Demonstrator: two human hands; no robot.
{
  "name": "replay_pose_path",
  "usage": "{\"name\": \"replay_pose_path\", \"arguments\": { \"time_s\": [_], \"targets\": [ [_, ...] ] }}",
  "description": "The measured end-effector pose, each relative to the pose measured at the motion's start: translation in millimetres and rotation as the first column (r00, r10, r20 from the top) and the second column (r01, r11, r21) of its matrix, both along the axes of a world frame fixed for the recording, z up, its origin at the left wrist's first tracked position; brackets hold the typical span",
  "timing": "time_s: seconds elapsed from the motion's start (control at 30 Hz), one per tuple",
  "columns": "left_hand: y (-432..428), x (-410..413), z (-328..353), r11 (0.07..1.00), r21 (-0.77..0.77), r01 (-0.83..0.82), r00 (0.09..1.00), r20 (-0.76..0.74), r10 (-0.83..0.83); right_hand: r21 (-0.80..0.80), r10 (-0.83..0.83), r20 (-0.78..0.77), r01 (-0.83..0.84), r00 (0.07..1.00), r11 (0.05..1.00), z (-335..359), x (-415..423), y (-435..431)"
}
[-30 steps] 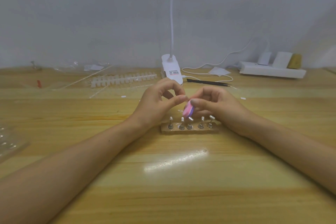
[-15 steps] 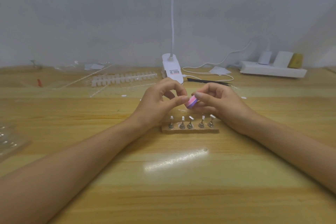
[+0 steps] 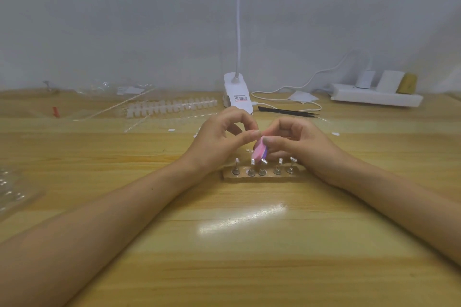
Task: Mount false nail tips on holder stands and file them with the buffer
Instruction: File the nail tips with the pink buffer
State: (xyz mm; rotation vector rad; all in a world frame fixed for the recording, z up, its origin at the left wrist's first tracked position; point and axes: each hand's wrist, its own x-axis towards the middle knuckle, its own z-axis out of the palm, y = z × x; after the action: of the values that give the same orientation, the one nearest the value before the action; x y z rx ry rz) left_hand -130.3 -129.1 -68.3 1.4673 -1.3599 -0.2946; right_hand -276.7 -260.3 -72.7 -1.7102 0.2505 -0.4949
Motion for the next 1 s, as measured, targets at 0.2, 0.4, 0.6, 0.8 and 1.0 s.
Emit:
{"name": "replay_pose_path", "arguments": {
  "time_s": [0.2, 0.4, 0.6, 0.8, 1.0],
  "targets": [
    [1.1, -1.3, 1.0, 1.000, -0.009, -0.002, 1.000, 0.020, 0.002, 0.099, -0.039, 0.029, 0.036, 0.999, 0.994, 0.8, 0.0, -2.5],
    [1.2, -2.3, 0.7, 1.000, -0.004, 0.015, 0.999, 0.040, -0.015, 0.178, -0.112, 0.068, 0.099, 0.991, 0.979, -0.8, -0.5, -3.2],
    [0.2, -0.5, 0.5, 1.000, -0.020, -0.010, 0.999, 0.041, 0.010, 0.037, -0.020, 0.024, 0.019, 1.000, 0.999, -1.1, 0.9, -0.3],
    [0.6, 0.9, -0.3, 0.999, -0.031, -0.032, 0.999, 0.016, 0.033, 0.036, -0.034, 0.019, 0.033, 0.999, 0.999, -0.7, 0.3, -0.9],
    [-0.4, 1.1, -1.6, 0.999, -0.021, -0.036, 0.999, 0.011, 0.036, 0.101, -0.086, 0.043, 0.081, 0.995, 0.992, 1.1, -0.5, -1.2]
  ]
}}
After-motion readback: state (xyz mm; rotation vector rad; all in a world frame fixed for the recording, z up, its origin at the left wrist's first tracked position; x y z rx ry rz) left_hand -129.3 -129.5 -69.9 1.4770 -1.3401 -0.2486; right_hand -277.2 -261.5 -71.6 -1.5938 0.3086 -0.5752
